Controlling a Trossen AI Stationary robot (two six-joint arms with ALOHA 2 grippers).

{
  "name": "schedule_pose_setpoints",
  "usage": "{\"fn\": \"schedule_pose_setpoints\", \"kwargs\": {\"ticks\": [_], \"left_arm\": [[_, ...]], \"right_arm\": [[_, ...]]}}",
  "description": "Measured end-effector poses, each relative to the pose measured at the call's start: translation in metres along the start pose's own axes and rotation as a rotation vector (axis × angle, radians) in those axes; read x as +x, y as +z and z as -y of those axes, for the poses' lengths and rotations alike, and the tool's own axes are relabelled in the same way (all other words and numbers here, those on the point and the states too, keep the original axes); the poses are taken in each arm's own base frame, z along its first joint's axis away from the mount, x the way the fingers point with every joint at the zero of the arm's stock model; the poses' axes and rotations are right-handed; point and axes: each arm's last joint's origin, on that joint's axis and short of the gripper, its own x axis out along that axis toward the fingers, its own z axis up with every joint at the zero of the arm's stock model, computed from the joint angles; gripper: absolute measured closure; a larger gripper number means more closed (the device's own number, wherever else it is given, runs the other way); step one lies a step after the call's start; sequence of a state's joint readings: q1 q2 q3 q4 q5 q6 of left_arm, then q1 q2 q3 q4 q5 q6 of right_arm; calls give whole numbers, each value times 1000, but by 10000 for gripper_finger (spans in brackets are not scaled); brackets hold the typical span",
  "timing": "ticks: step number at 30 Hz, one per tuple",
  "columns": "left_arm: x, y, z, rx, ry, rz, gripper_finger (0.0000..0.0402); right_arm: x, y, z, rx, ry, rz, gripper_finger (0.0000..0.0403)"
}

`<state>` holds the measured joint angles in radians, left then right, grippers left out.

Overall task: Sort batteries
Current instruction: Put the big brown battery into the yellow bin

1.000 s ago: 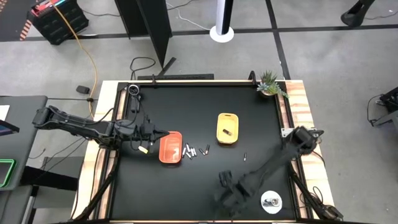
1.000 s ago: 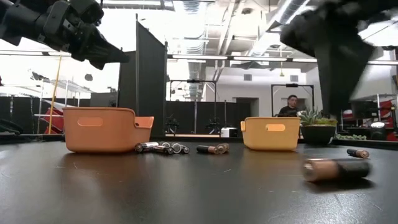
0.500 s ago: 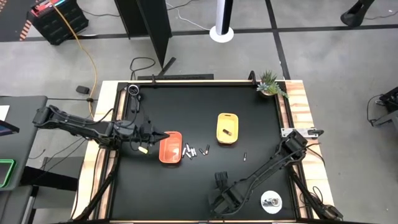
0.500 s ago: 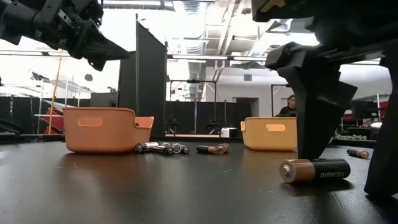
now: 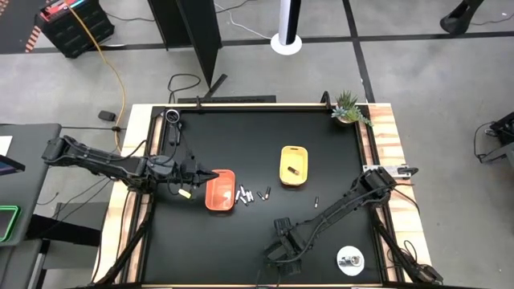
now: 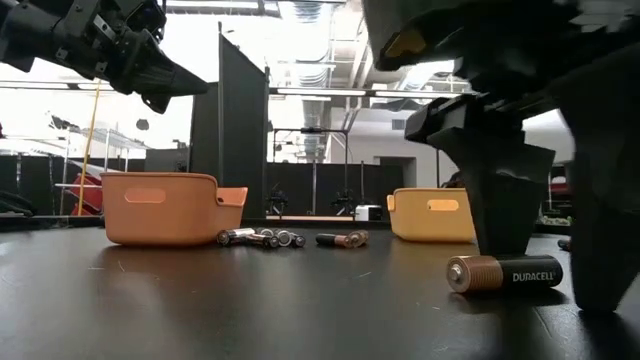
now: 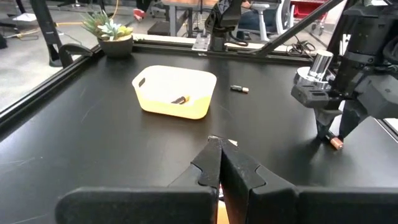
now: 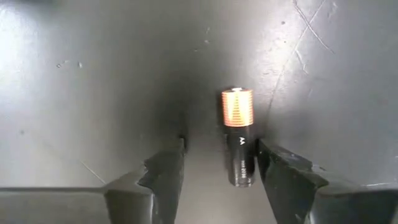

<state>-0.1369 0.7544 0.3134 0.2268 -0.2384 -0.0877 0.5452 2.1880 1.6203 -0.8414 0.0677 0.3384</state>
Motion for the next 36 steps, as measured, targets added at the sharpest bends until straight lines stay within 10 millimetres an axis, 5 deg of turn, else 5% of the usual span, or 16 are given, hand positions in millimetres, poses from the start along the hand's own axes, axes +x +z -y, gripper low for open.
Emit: {"fn": "schedule_pose_setpoints", "kwargs": {"ticks": [17,36], "left_arm": [[0,0,0,0,0,-1,401],[0,0,0,1,1,-1,401]], "right_arm": [[1,5,14,27,17,-8,312],[1,5,14,29,14,-4,332]]}}
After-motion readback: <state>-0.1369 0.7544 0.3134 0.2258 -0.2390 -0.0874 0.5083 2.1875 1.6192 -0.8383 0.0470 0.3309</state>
